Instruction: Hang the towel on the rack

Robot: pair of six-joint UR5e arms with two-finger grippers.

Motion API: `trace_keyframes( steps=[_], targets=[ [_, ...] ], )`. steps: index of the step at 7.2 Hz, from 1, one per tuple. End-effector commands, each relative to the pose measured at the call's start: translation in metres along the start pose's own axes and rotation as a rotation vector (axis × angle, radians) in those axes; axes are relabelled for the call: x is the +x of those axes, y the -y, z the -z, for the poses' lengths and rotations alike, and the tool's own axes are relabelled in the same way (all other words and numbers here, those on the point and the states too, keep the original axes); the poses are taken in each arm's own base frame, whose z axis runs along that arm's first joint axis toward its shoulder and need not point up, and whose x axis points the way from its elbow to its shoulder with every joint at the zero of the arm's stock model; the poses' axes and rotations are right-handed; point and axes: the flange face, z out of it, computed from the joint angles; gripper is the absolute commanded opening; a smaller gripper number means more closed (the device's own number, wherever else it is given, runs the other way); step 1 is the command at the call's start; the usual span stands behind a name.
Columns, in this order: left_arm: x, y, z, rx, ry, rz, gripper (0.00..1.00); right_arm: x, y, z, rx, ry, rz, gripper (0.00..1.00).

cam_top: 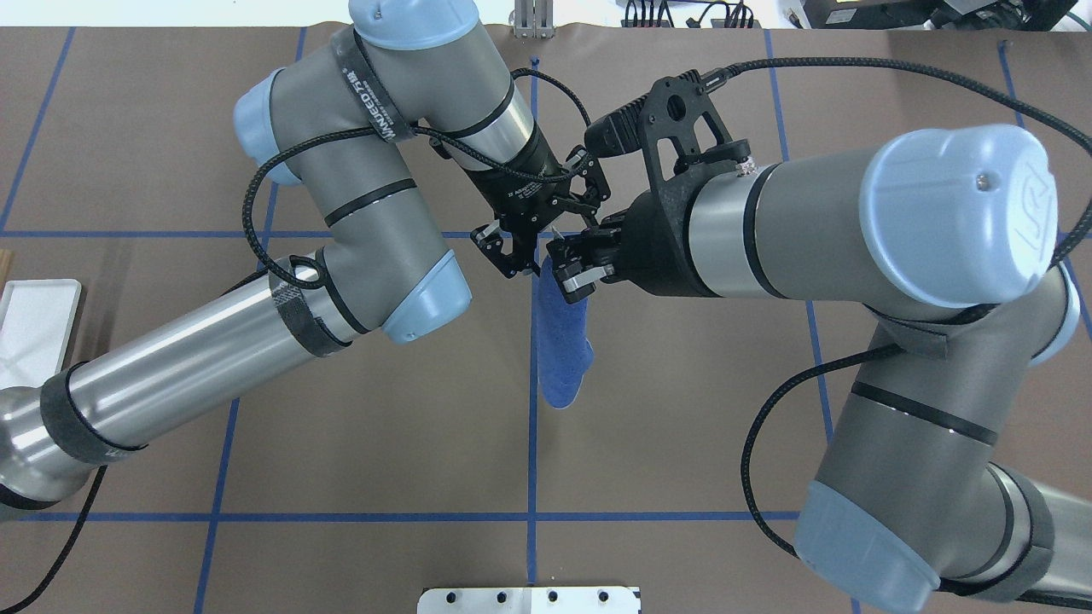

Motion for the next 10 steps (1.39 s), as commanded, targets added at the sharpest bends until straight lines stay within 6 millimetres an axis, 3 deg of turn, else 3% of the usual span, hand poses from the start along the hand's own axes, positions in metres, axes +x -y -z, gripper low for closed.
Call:
trace_keyframes(
  steps=[1, 5, 10],
  targets=[
    [-0.0009, -0.0007, -0.0005, -0.001, 0.000, -0.004, 0.27, 0.0003, -0.0013, -0.0008, -0.003, 0.000, 0.000, 0.00],
    [-0.0021, -0.0015, 0.0008, 0.002, -0.001, 0.010, 0.00, 0.0005, -0.0012, -0.0005, -0.005, 0.002, 0.000, 0.00],
    [-0.0064, 0.0034, 0.0039, 0.012, 0.004, 0.028, 0.00, 0.0010, -0.0023, -0.0002, -0.008, 0.003, -0.002, 0.00]
  ],
)
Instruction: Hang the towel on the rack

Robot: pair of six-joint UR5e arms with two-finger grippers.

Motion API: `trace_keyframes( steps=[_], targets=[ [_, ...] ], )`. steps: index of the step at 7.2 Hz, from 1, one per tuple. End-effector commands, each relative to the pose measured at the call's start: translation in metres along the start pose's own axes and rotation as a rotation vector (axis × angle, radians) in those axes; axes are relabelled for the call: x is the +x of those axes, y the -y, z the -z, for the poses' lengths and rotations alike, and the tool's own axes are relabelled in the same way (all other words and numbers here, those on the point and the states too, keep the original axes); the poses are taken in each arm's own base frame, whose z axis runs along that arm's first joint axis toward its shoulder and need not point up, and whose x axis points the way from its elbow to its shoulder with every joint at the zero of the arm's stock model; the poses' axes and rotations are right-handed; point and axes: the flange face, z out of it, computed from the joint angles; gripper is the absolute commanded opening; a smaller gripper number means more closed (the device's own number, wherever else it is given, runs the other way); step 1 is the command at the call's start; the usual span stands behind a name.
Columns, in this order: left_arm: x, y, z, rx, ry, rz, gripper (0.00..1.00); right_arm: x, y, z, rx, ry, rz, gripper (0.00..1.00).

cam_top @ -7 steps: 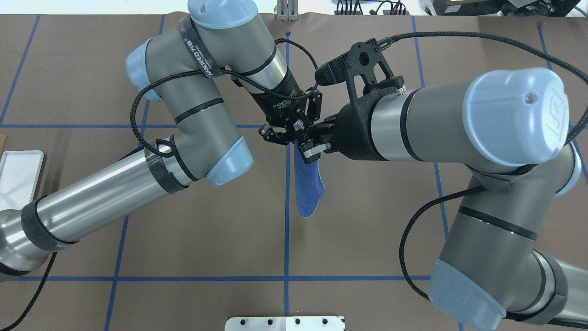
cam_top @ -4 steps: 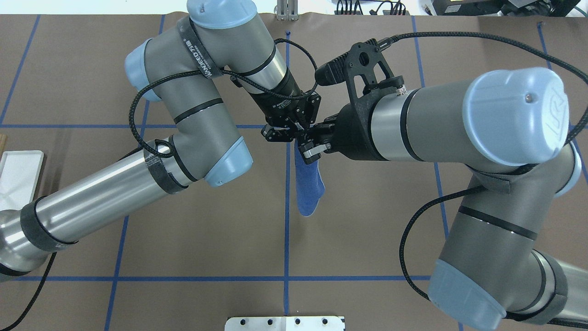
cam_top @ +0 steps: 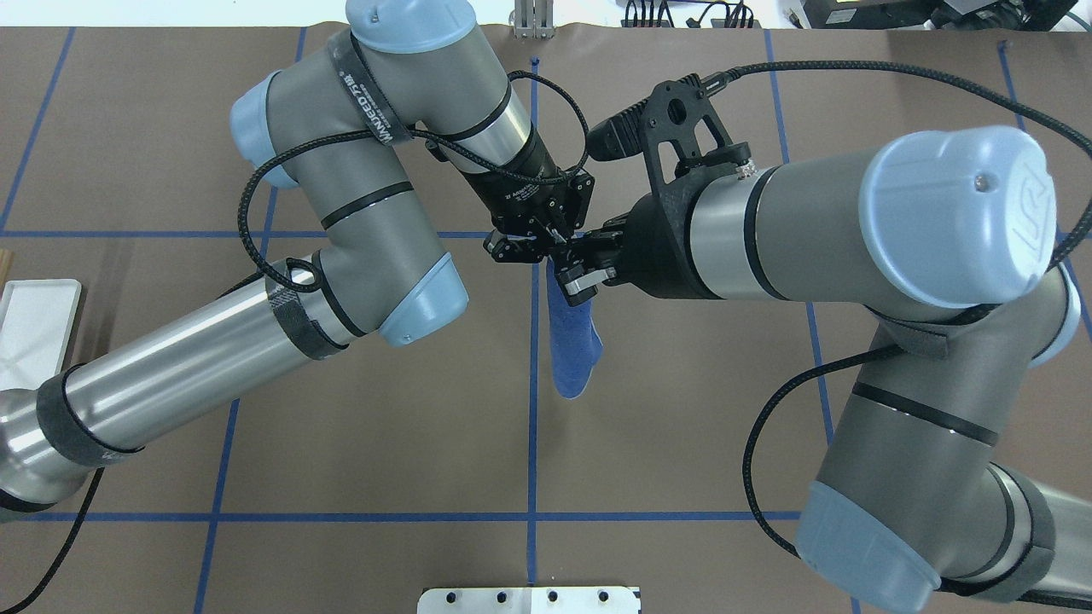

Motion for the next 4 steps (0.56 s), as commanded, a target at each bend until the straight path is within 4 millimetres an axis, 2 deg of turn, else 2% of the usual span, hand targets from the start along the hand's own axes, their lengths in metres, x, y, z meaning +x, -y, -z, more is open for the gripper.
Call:
trace_keyframes(
  steps=[1, 3, 4],
  targets=[
    [-0.007, 0.010, 0.014, 0.016, -0.008, 0.015, 0.00, 0.001, -0.001, 0.000, -0.001, 0.000, 0.000, 0.00],
    [-0.031, 0.028, 0.040, 0.041, -0.035, 0.021, 0.00, 0.003, -0.003, -0.001, -0.006, -0.004, -0.001, 0.00],
    [-0.037, 0.031, 0.047, 0.044, -0.041, 0.019, 0.00, 0.004, -0.003, -0.002, -0.007, -0.007, -0.004, 0.00]
  ],
)
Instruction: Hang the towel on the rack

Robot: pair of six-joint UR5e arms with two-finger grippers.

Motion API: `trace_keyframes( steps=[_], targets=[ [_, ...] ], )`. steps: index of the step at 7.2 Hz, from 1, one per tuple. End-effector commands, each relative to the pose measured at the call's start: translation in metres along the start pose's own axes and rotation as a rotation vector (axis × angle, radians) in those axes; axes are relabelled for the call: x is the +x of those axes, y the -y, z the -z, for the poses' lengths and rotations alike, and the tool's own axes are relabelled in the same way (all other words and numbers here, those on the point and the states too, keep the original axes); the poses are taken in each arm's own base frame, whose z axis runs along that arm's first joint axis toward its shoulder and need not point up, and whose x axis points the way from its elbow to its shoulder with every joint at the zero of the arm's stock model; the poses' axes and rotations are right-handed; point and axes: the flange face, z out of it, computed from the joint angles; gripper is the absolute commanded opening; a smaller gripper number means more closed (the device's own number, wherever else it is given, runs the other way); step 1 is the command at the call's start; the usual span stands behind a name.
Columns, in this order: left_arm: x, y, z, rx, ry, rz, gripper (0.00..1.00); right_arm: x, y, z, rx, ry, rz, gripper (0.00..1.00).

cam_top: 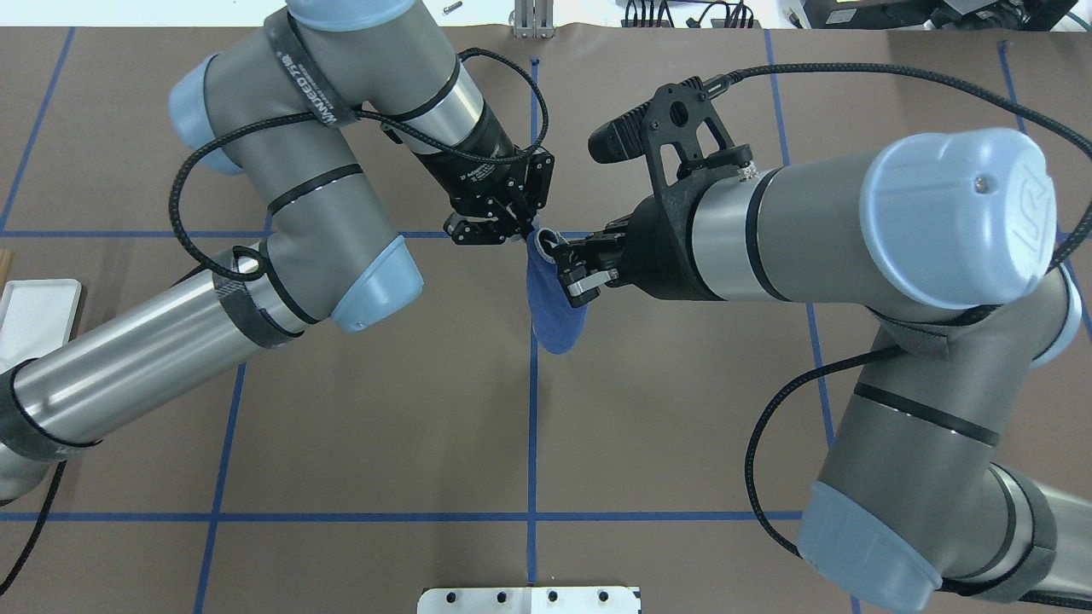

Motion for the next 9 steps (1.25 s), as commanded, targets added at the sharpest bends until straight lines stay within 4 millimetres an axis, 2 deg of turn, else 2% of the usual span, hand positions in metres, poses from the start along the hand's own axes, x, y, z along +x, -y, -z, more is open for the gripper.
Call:
trace_keyframes(
  steps=[1, 2, 4, 5, 6, 8, 9],
  targets=[
    [-0.009, 0.011, 0.019, 0.014, -0.020, 0.004, 0.00, 0.003, -0.002, -0.003, -0.006, -0.007, -0.003, 0.00],
    [-0.010, 0.009, 0.023, 0.021, -0.007, 0.021, 0.00, 0.004, -0.003, -0.004, -0.009, -0.009, -0.004, 0.00],
    [-0.010, 0.012, 0.054, 0.046, -0.023, 0.041, 0.00, 0.005, -0.001, -0.002, -0.004, -0.012, -0.007, 0.00],
    [-0.009, 0.016, 0.068, 0.050, -0.031, 0.047, 0.00, 0.006, -0.001, -0.002, -0.002, -0.014, -0.062, 0.56],
    [-0.009, 0.024, 0.082, 0.037, -0.038, 0.053, 0.00, 0.007, 0.000, -0.001, 0.007, -0.016, -0.076, 1.00],
    [-0.009, 0.037, 0.107, 0.043, -0.052, 0.064, 0.00, 0.010, 0.001, 0.000, 0.006, -0.024, -0.080, 1.00],
    [-0.025, 0.051, 0.126, 0.066, -0.065, 0.039, 0.00, 0.018, 0.005, 0.004, 0.010, -0.036, -0.084, 1.00]
  ],
)
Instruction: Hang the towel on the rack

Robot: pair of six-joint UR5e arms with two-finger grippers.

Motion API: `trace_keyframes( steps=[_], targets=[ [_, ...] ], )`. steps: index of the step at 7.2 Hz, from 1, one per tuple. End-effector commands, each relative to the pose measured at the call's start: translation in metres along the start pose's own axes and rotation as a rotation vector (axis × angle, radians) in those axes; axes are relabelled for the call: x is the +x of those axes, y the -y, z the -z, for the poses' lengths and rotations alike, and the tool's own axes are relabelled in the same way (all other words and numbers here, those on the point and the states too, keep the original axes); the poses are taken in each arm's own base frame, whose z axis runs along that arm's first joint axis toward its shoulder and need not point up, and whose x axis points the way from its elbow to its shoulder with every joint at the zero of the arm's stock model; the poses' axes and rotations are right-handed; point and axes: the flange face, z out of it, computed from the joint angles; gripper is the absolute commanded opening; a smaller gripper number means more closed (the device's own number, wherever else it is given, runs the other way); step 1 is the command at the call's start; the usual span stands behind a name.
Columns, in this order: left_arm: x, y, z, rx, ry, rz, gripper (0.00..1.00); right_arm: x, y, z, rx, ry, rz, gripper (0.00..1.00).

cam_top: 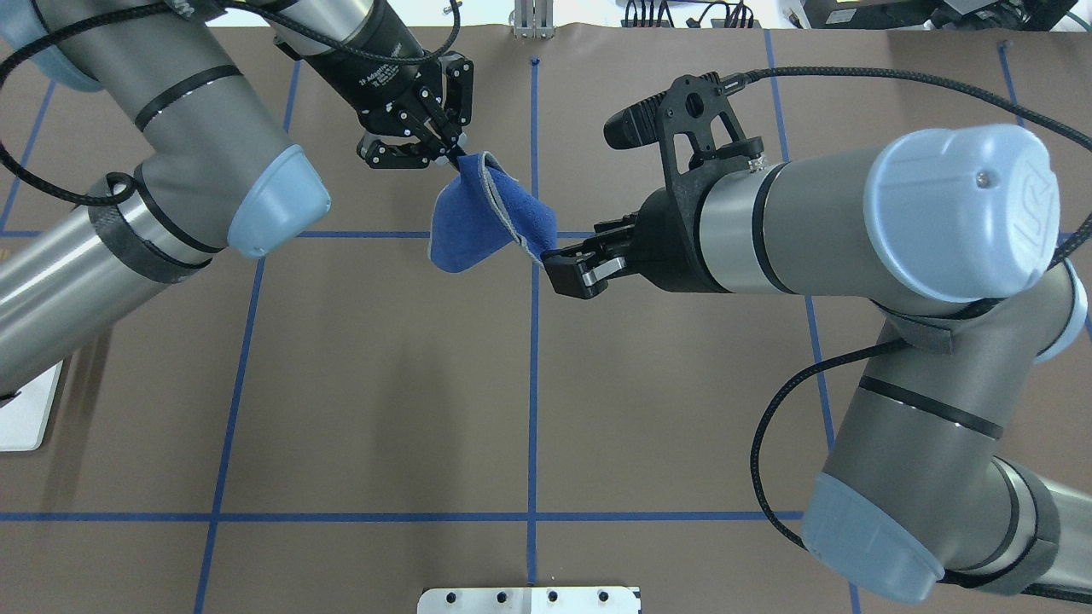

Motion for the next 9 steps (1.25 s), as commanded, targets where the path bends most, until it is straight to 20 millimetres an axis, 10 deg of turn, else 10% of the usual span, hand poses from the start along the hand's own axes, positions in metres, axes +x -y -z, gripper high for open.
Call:
trace_keyframes(
  steps=[1, 3, 9],
  targets=[
    [-0.036, 0.040, 0.049, 0.038, -0.013, -0.063, 0.00, 0.022, 0.010, 0.007, -0.015, -0.048, -0.023, 1.00],
    [-0.084, 0.067, 0.101, 0.100, 0.014, -0.154, 0.00, 0.071, 0.033, 0.031, -0.093, -0.098, -0.086, 1.00],
    [-0.259, 0.119, 0.161, 0.182, 0.117, -0.679, 0.00, 0.154, 0.058, 0.057, -0.164, -0.288, -0.152, 1.00]
  ],
)
